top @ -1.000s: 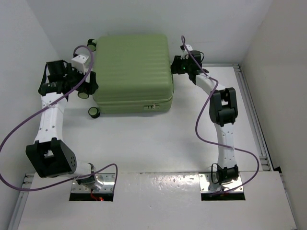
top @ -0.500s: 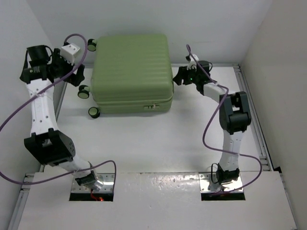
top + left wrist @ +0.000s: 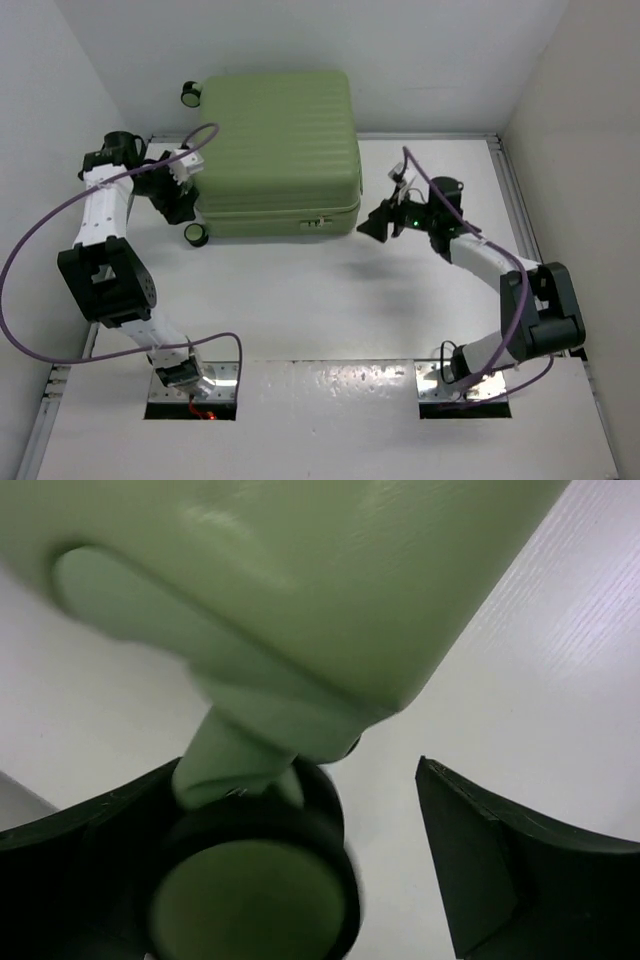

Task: Pack the luggage

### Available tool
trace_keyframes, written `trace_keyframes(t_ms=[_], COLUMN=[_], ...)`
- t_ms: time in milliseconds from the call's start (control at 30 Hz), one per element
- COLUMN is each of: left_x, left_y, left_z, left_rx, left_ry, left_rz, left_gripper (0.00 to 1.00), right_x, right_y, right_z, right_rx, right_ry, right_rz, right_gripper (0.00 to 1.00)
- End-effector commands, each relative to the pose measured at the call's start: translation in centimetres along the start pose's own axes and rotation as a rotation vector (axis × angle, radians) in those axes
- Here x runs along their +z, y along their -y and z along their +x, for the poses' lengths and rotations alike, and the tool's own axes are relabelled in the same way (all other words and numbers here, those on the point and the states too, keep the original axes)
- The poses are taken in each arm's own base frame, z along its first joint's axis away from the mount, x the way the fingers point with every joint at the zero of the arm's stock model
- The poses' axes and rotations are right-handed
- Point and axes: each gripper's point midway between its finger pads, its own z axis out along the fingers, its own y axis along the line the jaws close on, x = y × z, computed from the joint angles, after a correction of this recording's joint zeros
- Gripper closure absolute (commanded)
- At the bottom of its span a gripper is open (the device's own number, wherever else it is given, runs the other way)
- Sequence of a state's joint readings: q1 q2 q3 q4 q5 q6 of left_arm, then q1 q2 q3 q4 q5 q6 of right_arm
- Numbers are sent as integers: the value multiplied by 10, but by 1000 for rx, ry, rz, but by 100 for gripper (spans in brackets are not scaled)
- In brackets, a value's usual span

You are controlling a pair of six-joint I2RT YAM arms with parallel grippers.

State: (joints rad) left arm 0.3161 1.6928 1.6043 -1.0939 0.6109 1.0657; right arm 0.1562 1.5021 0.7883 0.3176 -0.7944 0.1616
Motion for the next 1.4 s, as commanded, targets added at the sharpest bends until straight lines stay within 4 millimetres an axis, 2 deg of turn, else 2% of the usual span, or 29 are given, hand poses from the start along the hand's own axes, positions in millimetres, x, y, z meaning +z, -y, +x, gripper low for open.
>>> trace_keyframes(t_ms=[0, 33, 67, 100, 133, 167, 200, 233, 300, 333, 367, 400, 433, 567, 600, 667, 833, 1167, 1233, 1367], left_x=[-7, -5, 0, 2, 4, 9, 9, 15, 14, 18, 18, 16, 17, 19, 20, 21, 23, 29, 33, 31], left_y=[-1, -2, 0, 3, 5, 9, 11, 15, 21, 21, 26, 26, 28, 32, 36, 36, 35, 35, 35, 33], left_z=[-30, -28, -29, -32, -32, -32, -34, -27, -32, -34, -31, -33, -31, -29, -27, -26, -25, -24, -25, -28], left_rx=[138, 139, 150, 147, 134, 135, 124, 104, 120, 124, 111, 120, 114, 110, 97, 89, 73, 37, 43, 49], left_ry=[71, 71, 65, 67, 77, 75, 86, 80, 95, 100, 98, 104, 100, 113, 111, 112, 116, 120, 121, 125], left_rz=[-68, -69, -64, -57, -51, -35, -29, -16, -15, -16, -11, -22, -16, -18, -14, -16, -21, -7, -1, -7], left_gripper=[5, 5, 6, 7, 9, 9, 9, 10, 10, 10, 10, 10, 10, 11, 11, 11, 11, 11, 11, 11], right_x=[12, 17, 19, 24, 32, 34, 40, 47, 57, 59, 65, 67, 68, 73, 75, 76, 86, 103, 104, 104], right_y=[-41, -57, -61, -50, -63, -64, -53, -56, -59, -62, -59, -60, -63, -60, -59, -63, -62, -53, -46, -47], right_z=[1, 14, 18, 18, 18, 21, 13, 11, 17, 5, 12, 11, 5, 4, 10, 5, 8, 6, 5, -1], right_rx=[-97, -80, -91, -94, -119, -120, -125, -140, -124, -149, -148, -151, -168, -177, -170, -192, -220, -230, -227, -234], right_ry=[51, 32, 36, 55, 81, 92, 140, 167, 174, 234, 219, 232, 258, 293, 283, 314, 325, 348, 354, 370], right_rz=[-108, -138, -146, -61, -78, -67, 8, 4, 1, -9, -11, -13, -25, -34, -39, -58, -80, -55, -37, -25], right_gripper=[39, 39, 42, 42, 46, 47, 47, 47, 47, 47, 47, 44, 44, 43, 44, 48, 52, 52, 52, 52])
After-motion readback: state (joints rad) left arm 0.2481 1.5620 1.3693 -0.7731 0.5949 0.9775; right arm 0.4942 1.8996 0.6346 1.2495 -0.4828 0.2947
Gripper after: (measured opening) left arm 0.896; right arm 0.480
